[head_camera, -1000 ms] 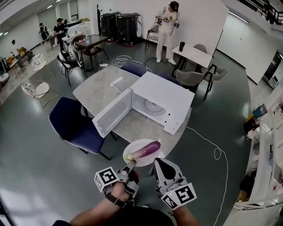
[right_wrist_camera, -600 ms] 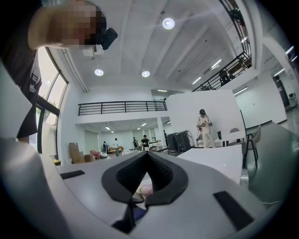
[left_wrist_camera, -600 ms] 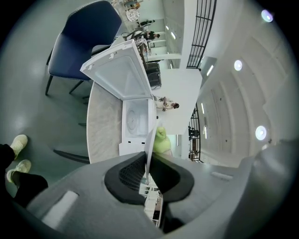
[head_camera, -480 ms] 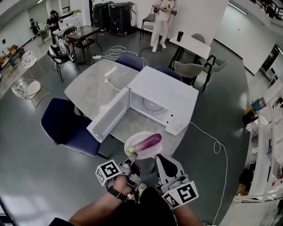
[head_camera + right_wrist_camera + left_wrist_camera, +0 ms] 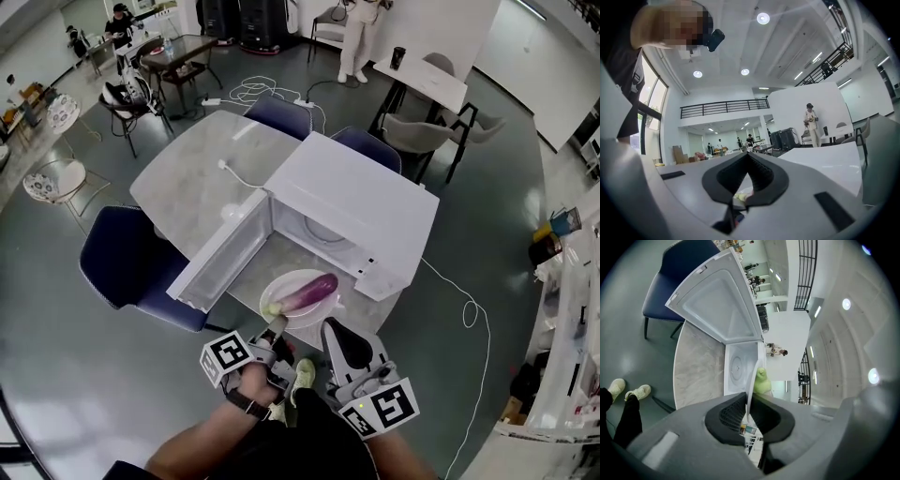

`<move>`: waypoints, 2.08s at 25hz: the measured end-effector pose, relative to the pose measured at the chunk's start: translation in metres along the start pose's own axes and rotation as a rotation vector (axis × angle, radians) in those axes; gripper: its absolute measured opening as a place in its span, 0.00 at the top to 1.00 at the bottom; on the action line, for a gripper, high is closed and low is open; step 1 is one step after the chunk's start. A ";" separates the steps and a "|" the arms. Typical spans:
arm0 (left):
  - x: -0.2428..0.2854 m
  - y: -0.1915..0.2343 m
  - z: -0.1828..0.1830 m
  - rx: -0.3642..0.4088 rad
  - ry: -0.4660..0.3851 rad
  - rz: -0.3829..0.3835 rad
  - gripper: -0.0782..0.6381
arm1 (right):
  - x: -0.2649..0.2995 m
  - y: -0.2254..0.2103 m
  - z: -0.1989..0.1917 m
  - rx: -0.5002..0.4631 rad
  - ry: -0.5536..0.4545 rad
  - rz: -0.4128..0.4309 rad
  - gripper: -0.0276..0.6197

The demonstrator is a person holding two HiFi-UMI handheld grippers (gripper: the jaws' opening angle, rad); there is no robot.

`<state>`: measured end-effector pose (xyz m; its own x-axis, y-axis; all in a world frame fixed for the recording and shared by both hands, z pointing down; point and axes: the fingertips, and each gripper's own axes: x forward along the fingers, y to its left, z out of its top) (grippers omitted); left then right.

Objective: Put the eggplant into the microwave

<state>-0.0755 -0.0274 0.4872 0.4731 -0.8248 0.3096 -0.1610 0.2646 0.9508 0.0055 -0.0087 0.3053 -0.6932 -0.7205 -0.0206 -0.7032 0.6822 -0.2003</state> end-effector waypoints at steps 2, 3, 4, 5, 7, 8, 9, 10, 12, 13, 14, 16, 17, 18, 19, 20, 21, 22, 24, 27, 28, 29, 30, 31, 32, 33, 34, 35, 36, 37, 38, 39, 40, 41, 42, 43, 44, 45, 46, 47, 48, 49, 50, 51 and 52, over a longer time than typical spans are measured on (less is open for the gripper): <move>0.016 0.001 0.008 -0.006 -0.018 0.009 0.86 | 0.012 -0.014 0.000 0.004 0.006 0.018 0.95; 0.025 0.002 0.011 -0.009 -0.026 0.015 0.86 | 0.017 -0.021 0.001 0.003 0.007 0.027 0.95; 0.034 0.003 0.015 -0.010 -0.033 0.020 0.86 | 0.023 -0.028 0.001 0.002 0.004 0.037 0.95; 0.042 0.005 0.017 -0.011 -0.040 0.026 0.86 | 0.027 -0.034 0.002 0.003 0.000 0.047 0.95; 0.057 0.010 0.021 -0.013 -0.051 0.035 0.86 | 0.036 -0.044 0.004 0.012 -0.005 0.069 0.95; 0.063 0.012 0.023 -0.016 -0.055 0.039 0.86 | 0.040 -0.048 0.004 0.017 -0.005 0.080 0.95; 0.069 0.014 0.025 -0.019 -0.057 0.043 0.86 | 0.045 -0.052 0.003 0.020 -0.003 0.089 0.95; 0.074 0.016 0.028 -0.021 -0.058 0.048 0.86 | 0.049 -0.054 0.002 0.023 0.001 0.097 0.95; 0.084 0.022 0.032 -0.023 -0.058 0.062 0.86 | 0.058 -0.059 -0.002 0.028 0.008 0.109 0.95; 0.089 0.024 0.033 -0.023 -0.057 0.069 0.86 | 0.061 -0.061 -0.005 0.031 0.013 0.112 0.95; 0.093 0.026 0.035 -0.024 -0.056 0.074 0.86 | 0.065 -0.064 -0.009 0.035 0.019 0.113 0.95; 0.102 0.028 0.039 -0.025 -0.055 0.082 0.86 | 0.072 -0.071 -0.015 0.045 0.029 0.107 0.95; 0.106 0.029 0.041 -0.026 -0.053 0.086 0.86 | 0.076 -0.073 -0.018 0.049 0.033 0.101 0.95; 0.109 0.031 0.044 -0.029 -0.052 0.090 0.86 | 0.080 -0.075 -0.021 0.053 0.036 0.094 0.95; 0.113 0.033 0.046 -0.031 -0.050 0.093 0.86 | 0.083 -0.076 -0.023 0.055 0.039 0.088 0.95; 0.118 0.035 0.050 -0.032 -0.047 0.095 0.86 | 0.087 -0.078 -0.024 0.056 0.040 0.082 0.95; 0.124 0.036 0.055 -0.031 -0.045 0.095 0.86 | 0.091 -0.080 -0.025 0.056 0.038 0.076 0.95; 0.130 0.037 0.060 -0.028 -0.043 0.093 0.86 | 0.095 -0.081 -0.026 0.056 0.034 0.072 0.95; 0.144 0.040 0.068 -0.025 -0.043 0.085 0.86 | 0.101 -0.084 -0.031 0.057 0.029 0.067 0.95; 0.167 0.048 0.073 -0.028 -0.033 0.070 0.86 | 0.109 -0.090 -0.048 0.061 0.039 0.058 0.95; 0.175 0.051 0.074 -0.027 -0.029 0.067 0.86 | 0.112 -0.091 -0.054 0.063 0.042 0.056 0.95; 0.181 0.054 0.075 -0.027 -0.024 0.065 0.86 | 0.116 -0.092 -0.059 0.064 0.042 0.054 0.95; 0.188 0.057 0.077 -0.027 -0.021 0.063 0.86 | 0.119 -0.093 -0.063 0.062 0.040 0.053 0.95; 0.195 0.059 0.078 -0.027 -0.017 0.061 0.86 | 0.121 -0.094 -0.067 0.061 0.039 0.051 0.95; 0.200 0.061 0.078 -0.028 -0.013 0.059 0.86 | 0.123 -0.097 -0.071 0.061 0.038 0.046 0.95; 0.206 0.064 0.079 -0.027 -0.009 0.057 0.86 | 0.125 -0.099 -0.075 0.063 0.036 0.041 0.95; 0.210 0.066 0.079 -0.028 -0.006 0.058 0.86 | 0.126 -0.102 -0.078 0.066 0.034 0.036 0.95; 0.214 0.069 0.080 -0.030 -0.005 0.059 0.86 | 0.127 -0.105 -0.081 0.069 0.031 0.031 0.95; 0.218 0.072 0.081 -0.032 -0.005 0.060 0.86 | 0.128 -0.107 -0.083 0.071 0.027 0.028 0.95; 0.222 0.074 0.082 -0.034 -0.005 0.061 0.86 | 0.128 -0.109 -0.085 0.072 0.024 0.026 0.95; 0.225 0.076 0.083 -0.036 -0.005 0.062 0.86 | 0.128 -0.111 -0.088 0.073 0.022 0.023 0.95; 0.229 0.077 0.085 -0.038 -0.005 0.061 0.86 | 0.129 -0.113 -0.090 0.075 0.022 0.021 0.95; 0.232 0.078 0.086 -0.038 -0.005 0.061 0.86 | 0.129 -0.115 -0.092 0.078 0.021 0.019 0.95; 0.236 0.079 0.087 -0.039 -0.005 0.060 0.86 | 0.130 -0.116 -0.094 0.079 0.021 0.017 0.95; 0.239 0.080 0.088 -0.040 -0.004 0.060 0.86 | 0.130 -0.117 -0.096 0.080 0.021 0.015 0.95; 0.242 0.080 0.088 -0.042 -0.003 0.059 0.86 | 0.131 -0.118 -0.097 0.079 0.022 0.014 0.95; 0.245 0.081 0.088 -0.045 -0.001 0.059 0.86 | 0.131 -0.118 -0.098 0.075 0.023 0.012 0.95; 0.248 0.082 0.088 -0.047 0.002 0.059 0.86 | 0.132 -0.119 -0.099 0.070 0.023 0.011 0.95; 0.251 0.082 0.088 -0.048 0.004 0.059 0.86 | 0.132 -0.119 -0.100 0.065 0.025 0.010 0.95; 0.254 0.082 0.087 -0.047 0.005 0.058 0.86 | 0.132 -0.120 -0.101 0.063 0.027 0.010 0.95; 0.256 0.082 0.087 -0.045 0.005 0.058 0.86 | 0.132 -0.120 -0.102 0.061 0.029 0.010 0.95; 0.258 0.083 0.087 -0.044 0.005 0.057 0.86 | 0.132 -0.121 -0.103 0.058 0.030 0.008 0.95; 0.260 0.083 0.087 -0.043 0.003 0.057 0.86 | 0.132 -0.122 -0.104 0.056 0.029 0.006 0.95; 0.263 0.084 0.087 -0.042 0.002 0.057 0.86 | 0.132 -0.124 -0.104 0.054 0.026 0.002 0.95; 0.265 0.084 0.087 -0.042 0.001 0.057 0.86 | 0.132 -0.125 -0.104 0.053 0.022 -0.003 0.95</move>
<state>-0.0387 -0.2669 0.6483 0.4650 -0.8075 0.3628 -0.1510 0.3314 0.9313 -0.0142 -0.1760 0.4295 -0.6951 -0.7190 0.0013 -0.6960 0.6724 -0.2520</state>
